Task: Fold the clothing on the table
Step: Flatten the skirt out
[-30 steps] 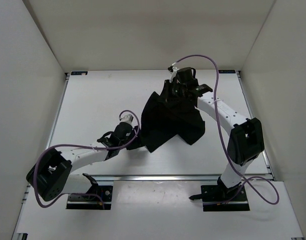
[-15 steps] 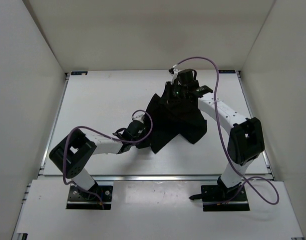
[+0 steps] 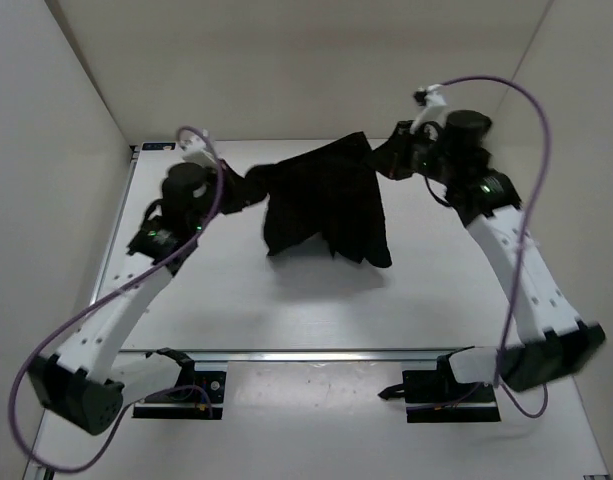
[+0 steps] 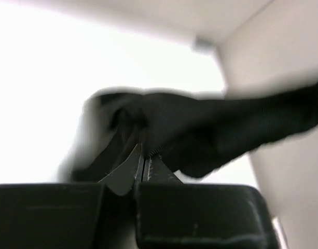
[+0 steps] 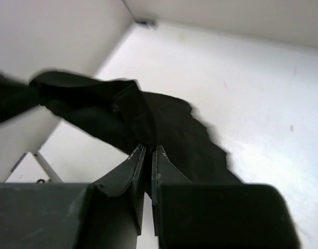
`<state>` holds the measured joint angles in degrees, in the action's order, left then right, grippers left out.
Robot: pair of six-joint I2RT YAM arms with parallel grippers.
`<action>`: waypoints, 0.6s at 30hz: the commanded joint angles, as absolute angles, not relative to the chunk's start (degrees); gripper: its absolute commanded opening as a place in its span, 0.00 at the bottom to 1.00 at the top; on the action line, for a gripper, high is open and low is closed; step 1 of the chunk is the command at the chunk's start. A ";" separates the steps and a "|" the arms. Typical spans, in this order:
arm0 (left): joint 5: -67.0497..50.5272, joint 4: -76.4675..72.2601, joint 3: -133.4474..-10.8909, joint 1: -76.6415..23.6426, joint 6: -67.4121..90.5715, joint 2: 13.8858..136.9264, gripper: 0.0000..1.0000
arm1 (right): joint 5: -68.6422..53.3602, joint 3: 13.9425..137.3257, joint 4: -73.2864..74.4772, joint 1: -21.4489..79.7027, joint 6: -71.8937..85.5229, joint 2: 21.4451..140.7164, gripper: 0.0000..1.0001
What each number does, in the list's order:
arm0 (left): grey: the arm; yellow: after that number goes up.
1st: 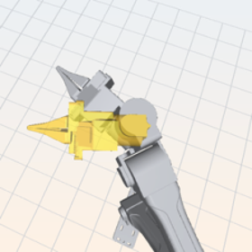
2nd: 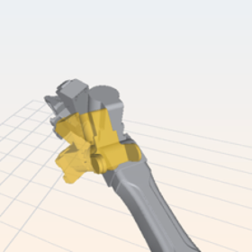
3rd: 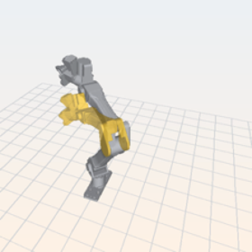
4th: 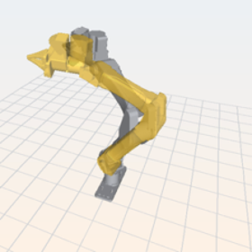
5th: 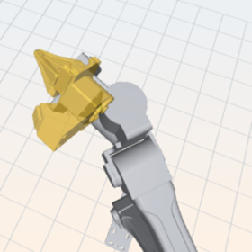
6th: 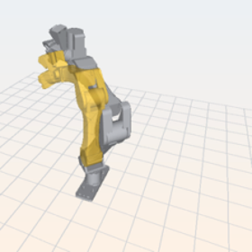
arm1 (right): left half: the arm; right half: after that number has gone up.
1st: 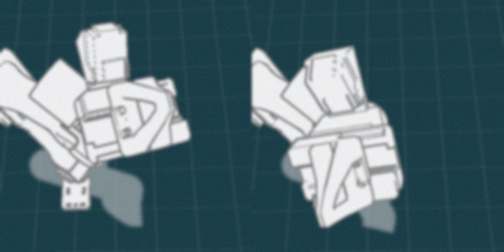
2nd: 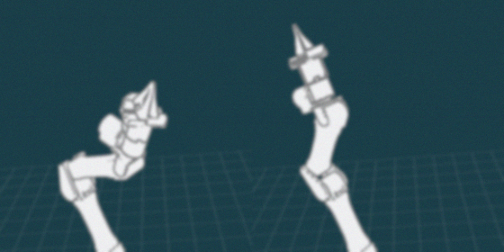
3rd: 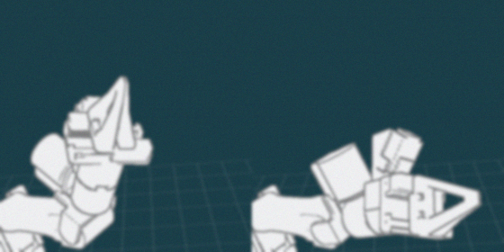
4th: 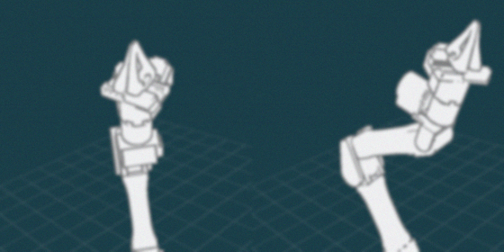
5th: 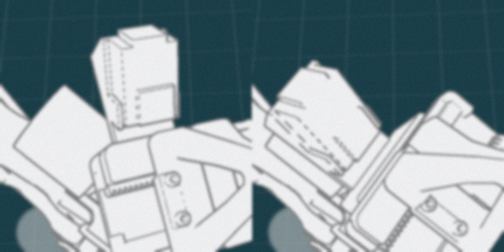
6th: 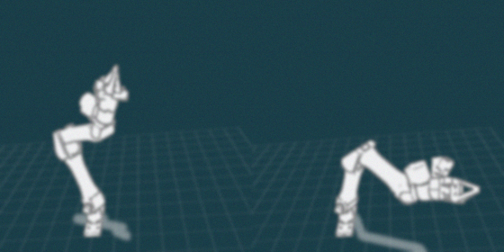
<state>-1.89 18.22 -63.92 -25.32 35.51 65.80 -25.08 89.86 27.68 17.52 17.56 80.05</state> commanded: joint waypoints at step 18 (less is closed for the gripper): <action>1.93 29.72 -83.13 -16.71 17.67 75.11 0.00 | -39.99 86.62 12.30 13.80 18.03 80.49 0.00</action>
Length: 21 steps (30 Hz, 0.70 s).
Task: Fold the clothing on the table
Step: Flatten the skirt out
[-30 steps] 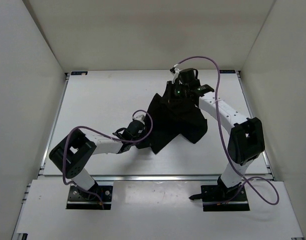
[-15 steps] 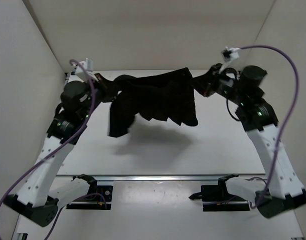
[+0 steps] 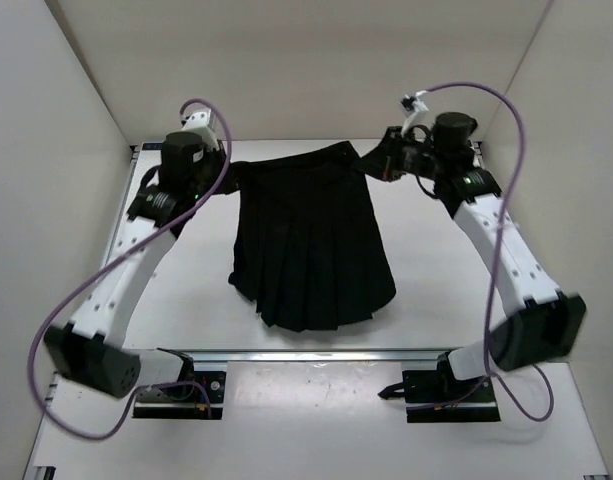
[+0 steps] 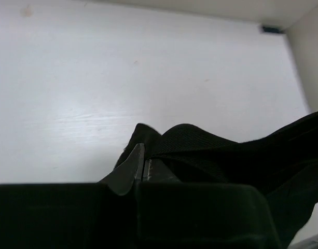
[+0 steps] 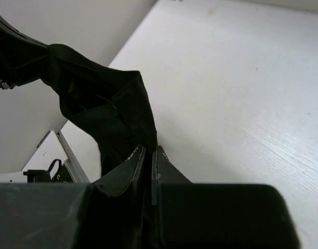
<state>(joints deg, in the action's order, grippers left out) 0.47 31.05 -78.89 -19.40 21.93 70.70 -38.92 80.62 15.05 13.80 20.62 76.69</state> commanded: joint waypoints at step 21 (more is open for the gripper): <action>-8.33 22.48 -41.36 -25.22 23.54 53.38 0.42 | -36.22 52.41 13.18 10.72 15.55 67.98 0.10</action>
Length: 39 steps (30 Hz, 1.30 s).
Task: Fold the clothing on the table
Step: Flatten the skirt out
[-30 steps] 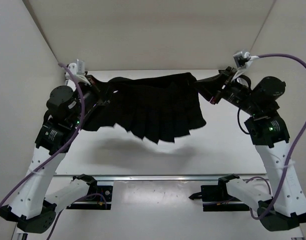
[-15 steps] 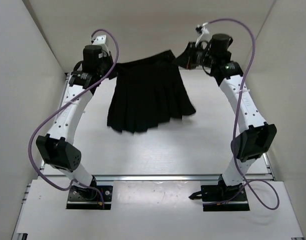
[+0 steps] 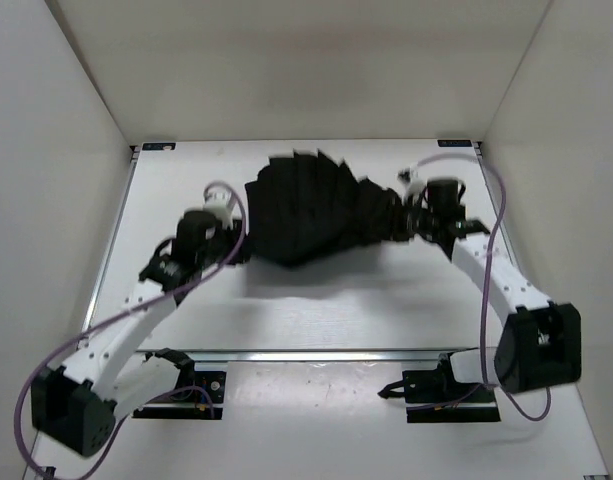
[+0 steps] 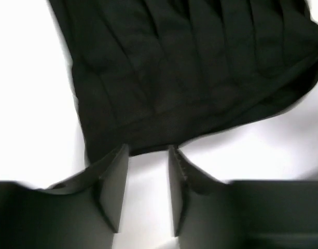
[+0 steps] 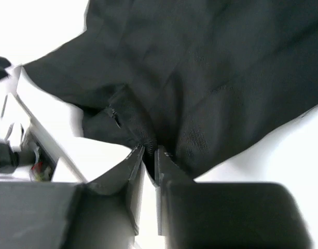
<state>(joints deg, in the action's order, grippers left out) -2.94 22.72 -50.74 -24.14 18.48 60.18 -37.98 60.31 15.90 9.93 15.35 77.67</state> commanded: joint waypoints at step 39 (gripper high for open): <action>0.18 17.84 -27.25 -31.73 33.66 68.81 0.43 | -9.13 17.05 28.93 30.75 56.34 47.72 0.44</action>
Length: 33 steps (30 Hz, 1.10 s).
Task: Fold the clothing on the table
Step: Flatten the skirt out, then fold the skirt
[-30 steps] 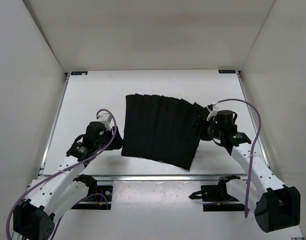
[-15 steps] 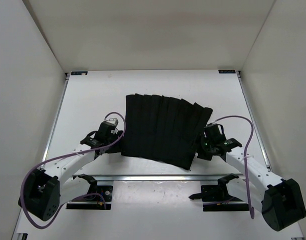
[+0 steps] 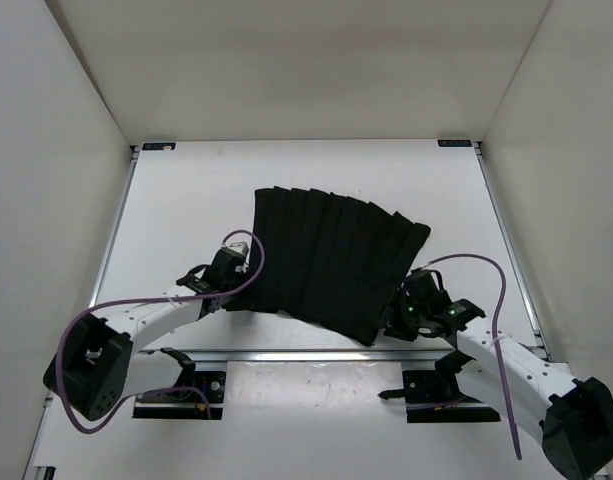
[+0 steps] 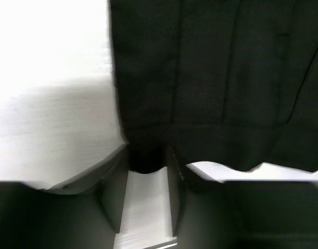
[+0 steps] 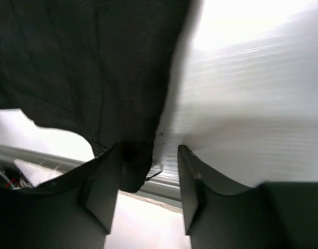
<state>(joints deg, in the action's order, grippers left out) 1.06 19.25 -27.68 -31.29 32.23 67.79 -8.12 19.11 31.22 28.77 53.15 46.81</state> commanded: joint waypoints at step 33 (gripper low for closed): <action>-5.45 25.83 -16.88 -29.80 41.66 49.84 0.00 | -14.95 19.08 16.54 26.27 48.68 60.65 0.38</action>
